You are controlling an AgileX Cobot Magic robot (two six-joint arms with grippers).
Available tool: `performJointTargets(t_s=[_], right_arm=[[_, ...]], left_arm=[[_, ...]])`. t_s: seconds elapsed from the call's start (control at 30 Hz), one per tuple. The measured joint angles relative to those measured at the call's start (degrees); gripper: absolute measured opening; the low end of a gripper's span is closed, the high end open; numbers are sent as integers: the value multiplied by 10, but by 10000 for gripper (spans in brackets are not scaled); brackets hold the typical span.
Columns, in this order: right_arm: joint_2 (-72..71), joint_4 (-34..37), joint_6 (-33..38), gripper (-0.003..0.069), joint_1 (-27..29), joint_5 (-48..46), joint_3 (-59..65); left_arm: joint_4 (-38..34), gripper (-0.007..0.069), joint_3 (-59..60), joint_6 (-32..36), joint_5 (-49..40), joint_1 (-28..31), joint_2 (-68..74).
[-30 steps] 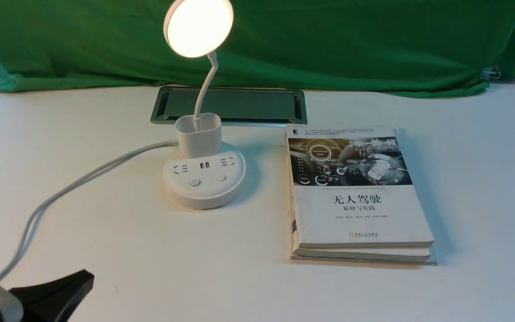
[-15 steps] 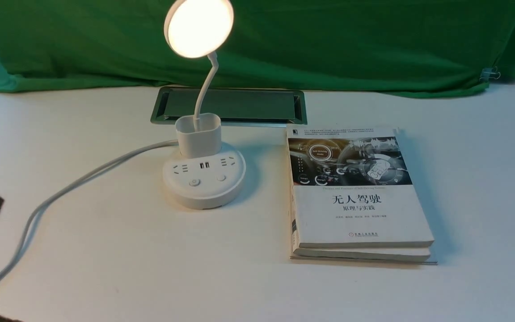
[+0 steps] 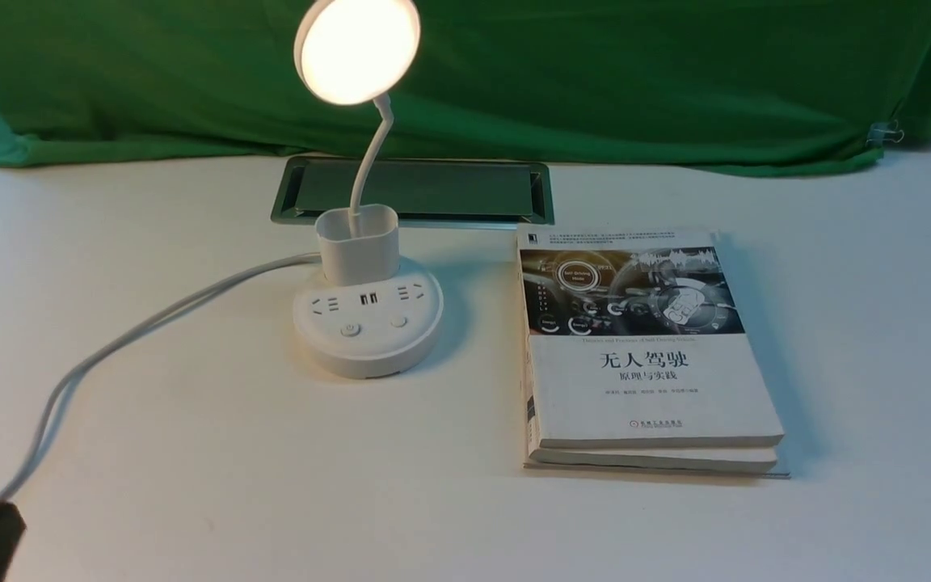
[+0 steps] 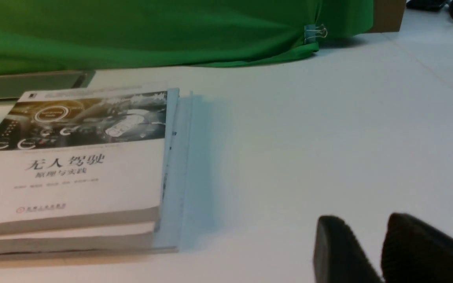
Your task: Turn on the desk lamp on the white desktop with your hand.
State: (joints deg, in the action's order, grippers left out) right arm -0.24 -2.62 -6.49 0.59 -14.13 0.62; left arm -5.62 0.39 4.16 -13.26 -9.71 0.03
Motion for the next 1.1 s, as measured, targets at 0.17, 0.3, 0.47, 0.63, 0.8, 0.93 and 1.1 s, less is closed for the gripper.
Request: performJointTargets(t_s=[0.17, 0.3, 0.47, 0.63, 0.8, 0.93, 1.1], right_arm=[[0, 0, 0, 239, 0, 0, 0], [0, 0, 0, 239, 0, 0, 0], [0, 0, 0, 239, 0, 0, 0], [0, 0, 0, 239, 0, 0, 0], [0, 0, 0, 239, 0, 0, 0], [0, 0, 0, 239, 0, 0, 0], [0, 0, 0, 239, 0, 0, 0]], left_arm=[[0, 1, 0, 0, 2, 1, -1], [0, 1, 0, 0, 2, 1, -2], [2, 1, 0, 1, 2, 1, -2], [4, 1, 0, 1, 2, 1, -2], [4, 1, 0, 1, 2, 1, -2], [6, 1, 0, 1, 2, 1, -2], [26, 2, 0, 1, 2, 1, -2]])
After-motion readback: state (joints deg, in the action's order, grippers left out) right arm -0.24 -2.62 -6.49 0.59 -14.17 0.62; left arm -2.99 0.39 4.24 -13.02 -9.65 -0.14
